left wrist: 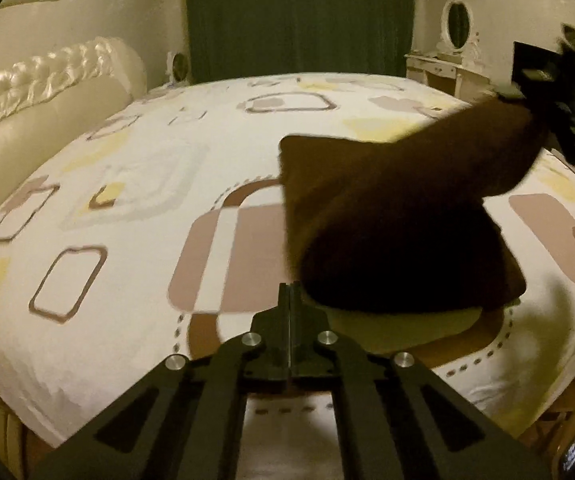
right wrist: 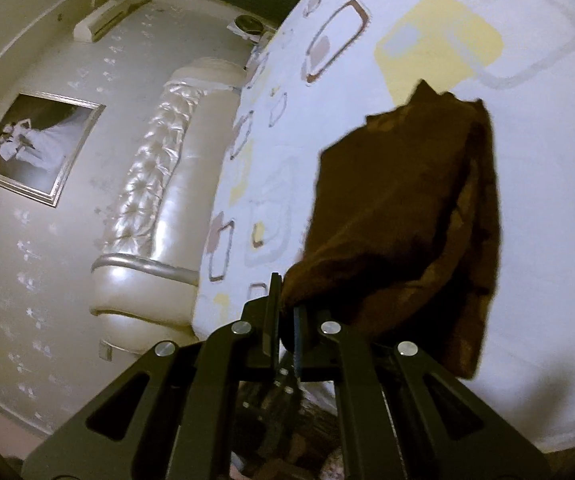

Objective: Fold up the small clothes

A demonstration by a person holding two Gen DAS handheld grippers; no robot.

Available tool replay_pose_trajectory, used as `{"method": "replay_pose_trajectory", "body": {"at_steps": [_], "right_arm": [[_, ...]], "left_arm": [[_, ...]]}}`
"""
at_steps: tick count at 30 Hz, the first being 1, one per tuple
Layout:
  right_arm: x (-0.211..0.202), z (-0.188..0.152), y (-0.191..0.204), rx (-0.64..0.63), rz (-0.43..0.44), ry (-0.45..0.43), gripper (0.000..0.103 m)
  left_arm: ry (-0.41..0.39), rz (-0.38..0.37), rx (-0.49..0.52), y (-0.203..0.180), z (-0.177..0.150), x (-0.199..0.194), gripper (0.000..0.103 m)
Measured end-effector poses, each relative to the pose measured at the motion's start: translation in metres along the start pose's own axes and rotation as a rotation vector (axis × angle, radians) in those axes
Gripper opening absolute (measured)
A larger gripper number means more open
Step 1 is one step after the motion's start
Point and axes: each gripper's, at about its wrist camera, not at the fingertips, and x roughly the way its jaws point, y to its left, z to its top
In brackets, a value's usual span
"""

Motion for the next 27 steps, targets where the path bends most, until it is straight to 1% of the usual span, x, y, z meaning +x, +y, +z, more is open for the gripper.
{"method": "replay_pose_trajectory", "body": {"at_steps": [3,4,6,10,13,15,17,20,22,23,24,26,27], "right_arm": [[0.001,-0.013,-0.026,0.044,-0.043,0.025,0.005],[0.002,-0.020,-0.039,0.069,-0.066,0.037,0.005],[0.006,-0.031,-0.059,0.111,-0.094,0.055,0.005],[0.008,-0.043,-0.084,0.162,-0.120,0.059,0.005],[0.008,-0.047,-0.096,0.185,-0.140,0.041,0.005],[0.006,-0.046,-0.098,0.182,-0.140,0.034,0.006],[0.001,-0.046,-0.093,0.162,-0.165,0.008,0.015],[-0.008,-0.044,-0.089,0.149,-0.175,-0.019,0.023],[-0.010,-0.044,-0.091,0.158,-0.153,-0.022,0.028],[-0.008,-0.044,-0.091,0.158,-0.143,-0.013,0.033],[-0.006,-0.044,-0.091,0.157,-0.141,-0.007,0.033],[-0.004,-0.045,-0.091,0.157,-0.132,-0.011,0.033],[-0.002,-0.045,-0.091,0.158,-0.122,-0.008,0.033]], "left_arm": [[0.042,0.017,-0.028,0.012,-0.004,0.009,0.000],[0.059,0.006,-0.048,0.016,-0.004,0.012,0.000],[0.084,-0.055,-0.087,0.019,-0.004,0.012,0.000],[0.086,-0.184,-0.093,0.014,-0.002,0.003,0.000],[0.110,-0.227,-0.110,0.014,-0.002,0.005,0.001],[0.130,-0.249,-0.129,0.016,-0.004,0.007,0.001],[0.149,-0.269,-0.154,0.019,-0.005,0.010,0.001],[0.181,-0.331,-0.216,0.028,-0.005,0.015,0.001],[0.194,-0.380,-0.251,0.034,-0.004,0.017,0.006],[0.210,-0.405,-0.266,0.037,-0.004,0.019,0.018],[0.231,-0.437,-0.292,0.040,-0.005,0.022,0.024],[0.252,-0.491,-0.357,0.047,-0.004,0.026,0.027],[0.258,-0.505,-0.366,0.047,-0.004,0.027,0.030]]}}
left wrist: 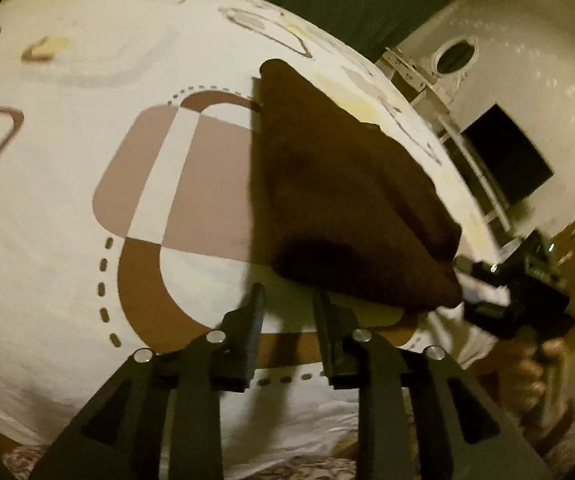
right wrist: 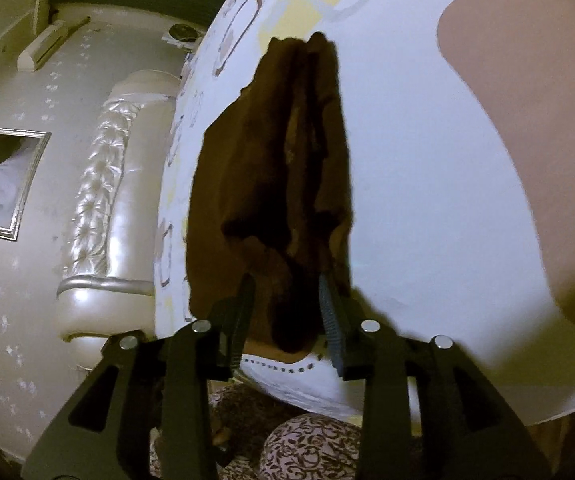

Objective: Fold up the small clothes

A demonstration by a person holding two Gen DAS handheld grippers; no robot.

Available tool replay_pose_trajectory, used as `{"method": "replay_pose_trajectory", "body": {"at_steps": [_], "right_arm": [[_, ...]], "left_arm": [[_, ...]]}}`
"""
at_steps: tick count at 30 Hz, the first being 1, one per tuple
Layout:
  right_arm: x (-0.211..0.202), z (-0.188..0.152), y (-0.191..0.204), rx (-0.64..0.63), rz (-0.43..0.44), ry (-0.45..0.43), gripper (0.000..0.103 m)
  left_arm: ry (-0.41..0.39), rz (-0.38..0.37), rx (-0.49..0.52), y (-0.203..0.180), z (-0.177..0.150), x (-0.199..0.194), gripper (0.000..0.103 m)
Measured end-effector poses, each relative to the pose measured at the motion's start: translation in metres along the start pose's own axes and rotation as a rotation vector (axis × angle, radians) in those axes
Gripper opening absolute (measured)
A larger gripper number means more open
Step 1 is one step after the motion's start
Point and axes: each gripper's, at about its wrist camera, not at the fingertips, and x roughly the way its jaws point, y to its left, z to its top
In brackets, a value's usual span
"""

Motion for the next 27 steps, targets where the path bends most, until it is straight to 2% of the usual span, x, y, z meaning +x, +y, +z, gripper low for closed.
{"method": "replay_pose_trajectory", "body": {"at_steps": [3,6,10,11,12,13,14,16,18,20,23,24,26,27], "right_arm": [[0.005,-0.002,0.004,-0.005,0.018,0.003,0.035],[0.008,-0.004,0.009,-0.015,0.019,0.005,0.038],[0.004,-0.004,0.009,-0.009,0.014,-0.001,0.040],[0.002,-0.004,0.007,-0.003,0.013,-0.007,0.040],[0.000,-0.003,0.006,0.003,0.015,-0.009,0.041],[0.001,-0.002,0.004,0.014,0.026,-0.008,0.043],[0.001,-0.001,0.003,0.019,0.036,-0.001,0.050],[0.009,0.000,0.003,0.019,0.041,0.023,0.051],[0.014,0.003,0.001,0.012,0.029,0.028,0.052],[0.026,0.005,-0.001,0.027,0.039,0.037,0.052],[0.035,0.007,-0.003,0.031,0.057,0.028,0.050],[0.037,0.007,-0.002,0.026,0.053,0.028,0.047],[0.042,0.008,-0.001,0.013,0.035,0.034,0.024],[0.044,0.008,-0.001,0.010,0.030,0.041,0.020]], "left_arm": [[0.008,-0.041,-0.016,-0.001,0.003,0.002,0.032],[0.008,-0.107,-0.089,0.003,0.004,0.000,0.032],[0.018,-0.231,-0.144,0.012,0.004,-0.011,0.032],[0.028,-0.285,-0.156,0.015,0.005,-0.014,0.034],[0.031,-0.311,-0.167,0.019,0.007,-0.015,0.039],[0.027,-0.315,-0.180,0.022,0.009,-0.017,0.043],[0.010,-0.298,-0.196,0.028,0.012,-0.019,0.048],[-0.003,-0.282,-0.234,0.037,0.018,-0.018,0.050],[0.016,-0.299,-0.278,0.044,0.025,-0.008,0.053],[0.034,-0.281,-0.271,0.042,0.028,0.001,0.053],[0.051,-0.237,-0.184,0.024,0.037,0.018,0.053],[0.057,-0.228,-0.163,0.023,0.040,0.018,0.047],[0.089,-0.207,-0.122,0.013,0.044,0.028,0.022],[0.102,-0.175,-0.108,0.009,0.046,0.032,0.019]]}}
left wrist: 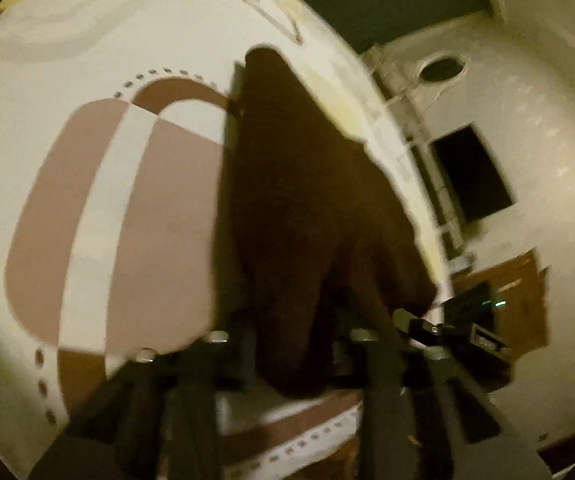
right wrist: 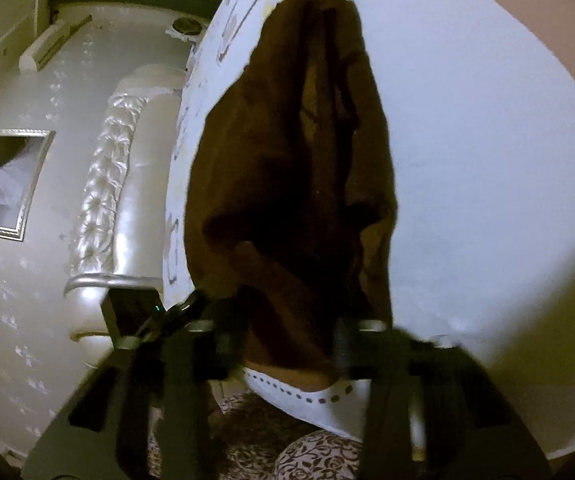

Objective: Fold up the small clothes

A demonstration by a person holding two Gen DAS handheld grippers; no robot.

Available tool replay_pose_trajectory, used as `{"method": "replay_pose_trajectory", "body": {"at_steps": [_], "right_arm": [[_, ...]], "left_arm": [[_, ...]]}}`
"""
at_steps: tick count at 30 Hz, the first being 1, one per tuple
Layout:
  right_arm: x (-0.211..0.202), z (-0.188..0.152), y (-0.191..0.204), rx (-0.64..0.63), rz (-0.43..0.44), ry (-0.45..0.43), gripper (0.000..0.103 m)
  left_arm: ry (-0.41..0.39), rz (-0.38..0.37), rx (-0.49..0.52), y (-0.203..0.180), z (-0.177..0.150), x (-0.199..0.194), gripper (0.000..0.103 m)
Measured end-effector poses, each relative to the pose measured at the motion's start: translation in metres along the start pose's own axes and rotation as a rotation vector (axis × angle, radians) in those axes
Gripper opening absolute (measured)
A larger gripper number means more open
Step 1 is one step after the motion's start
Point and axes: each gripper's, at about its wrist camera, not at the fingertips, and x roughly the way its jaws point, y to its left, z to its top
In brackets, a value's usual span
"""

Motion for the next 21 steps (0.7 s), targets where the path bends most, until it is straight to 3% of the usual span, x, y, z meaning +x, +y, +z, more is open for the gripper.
{"method": "replay_pose_trajectory", "body": {"at_steps": [5,12,15,18,21], "right_arm": [[0.005,0.002,0.008,-0.032,0.003,0.001,0.014],[0.025,-0.009,0.041,-0.096,0.055,0.062,0.014],[0.029,-0.017,0.048,-0.121,0.059,0.094,0.014],[0.025,-0.025,0.045,-0.137,0.028,0.119,0.014],[0.010,-0.029,0.027,-0.135,-0.031,0.123,0.013]], "left_arm": [[-0.051,0.062,0.074,-0.009,-0.006,-0.016,0.016],[-0.105,0.111,0.070,0.006,-0.012,-0.061,0.015],[-0.102,0.110,0.014,0.015,-0.024,-0.070,0.015],[-0.080,0.109,-0.030,0.019,-0.037,-0.068,0.016],[-0.074,0.124,-0.010,0.014,-0.040,-0.058,0.017]]}}
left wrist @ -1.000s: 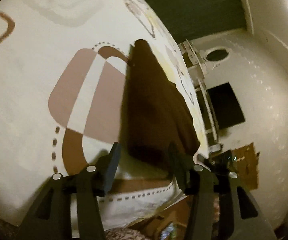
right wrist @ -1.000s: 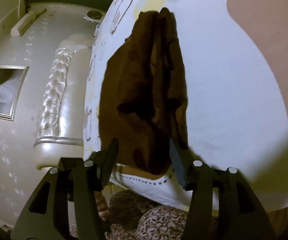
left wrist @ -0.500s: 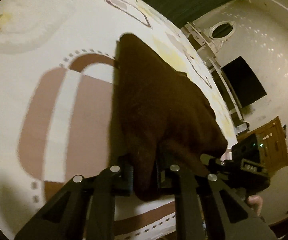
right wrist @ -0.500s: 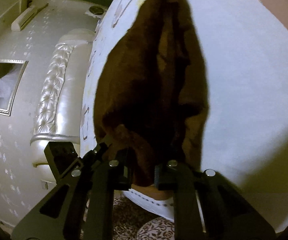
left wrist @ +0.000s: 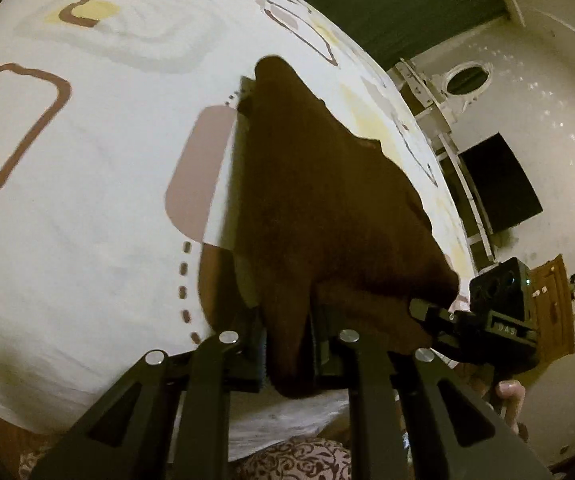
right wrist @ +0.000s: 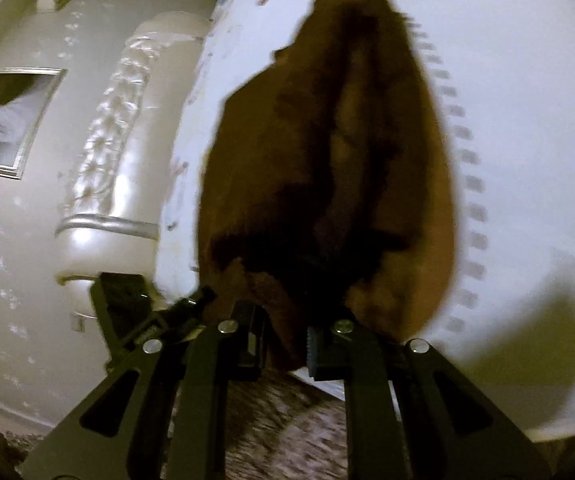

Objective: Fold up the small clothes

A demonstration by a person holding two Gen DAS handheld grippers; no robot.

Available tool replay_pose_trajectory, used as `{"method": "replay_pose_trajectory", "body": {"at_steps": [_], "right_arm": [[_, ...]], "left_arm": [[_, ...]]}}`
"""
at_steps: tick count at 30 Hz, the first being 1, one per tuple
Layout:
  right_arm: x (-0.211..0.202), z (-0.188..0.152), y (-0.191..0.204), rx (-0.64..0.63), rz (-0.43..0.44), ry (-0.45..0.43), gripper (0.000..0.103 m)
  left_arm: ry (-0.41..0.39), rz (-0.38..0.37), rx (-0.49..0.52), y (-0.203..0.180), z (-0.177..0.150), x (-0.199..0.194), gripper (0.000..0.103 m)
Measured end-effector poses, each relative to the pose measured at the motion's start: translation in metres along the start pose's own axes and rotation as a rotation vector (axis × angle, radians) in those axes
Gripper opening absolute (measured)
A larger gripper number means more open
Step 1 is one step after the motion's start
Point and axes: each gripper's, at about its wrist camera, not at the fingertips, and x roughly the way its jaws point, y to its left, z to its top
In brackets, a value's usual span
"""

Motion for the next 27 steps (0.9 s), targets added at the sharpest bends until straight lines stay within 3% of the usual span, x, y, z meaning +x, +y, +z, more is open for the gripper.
{"method": "replay_pose_trajectory", "body": {"at_steps": [3,7,8,10,11,13,15,20,23,25,27], "right_arm": [[-0.011,-0.004,-0.024,0.056,-0.004,-0.014,0.012],[-0.024,-0.008,-0.035,0.090,0.025,-0.008,0.023],[-0.031,-0.007,-0.033,0.072,0.020,-0.014,0.025],[-0.042,0.001,-0.029,0.049,0.013,-0.039,0.043],[-0.048,0.008,-0.027,0.036,0.018,-0.064,0.059],[-0.057,0.030,-0.026,0.021,0.019,-0.127,0.066],[-0.055,0.053,-0.025,0.009,0.032,-0.166,0.068],[-0.025,0.122,-0.035,0.037,0.035,-0.204,0.070],[-0.002,0.143,-0.034,0.037,0.024,-0.187,0.070],[0.011,0.151,-0.028,0.014,0.035,-0.166,0.069],[0.020,0.154,-0.020,-0.018,0.020,-0.137,0.056]], "left_arm": [[0.000,-0.001,0.004,-0.001,0.005,0.007,0.020],[0.009,-0.028,0.035,0.001,0.008,-0.003,0.029],[0.024,-0.043,0.044,0.002,0.008,-0.010,0.039],[0.025,-0.062,0.058,0.005,0.009,-0.023,0.053],[0.013,-0.056,0.070,0.007,0.014,-0.031,0.058],[-0.012,-0.043,0.091,0.009,0.025,-0.035,0.062],[-0.023,-0.049,0.089,0.013,0.047,-0.028,0.071],[0.022,-0.071,0.048,0.026,0.114,0.032,0.072],[0.027,-0.065,0.064,0.028,0.141,0.056,0.072],[0.034,-0.100,0.058,0.030,0.160,0.070,0.072],[0.033,-0.129,0.040,0.032,0.175,0.080,0.067]]}}
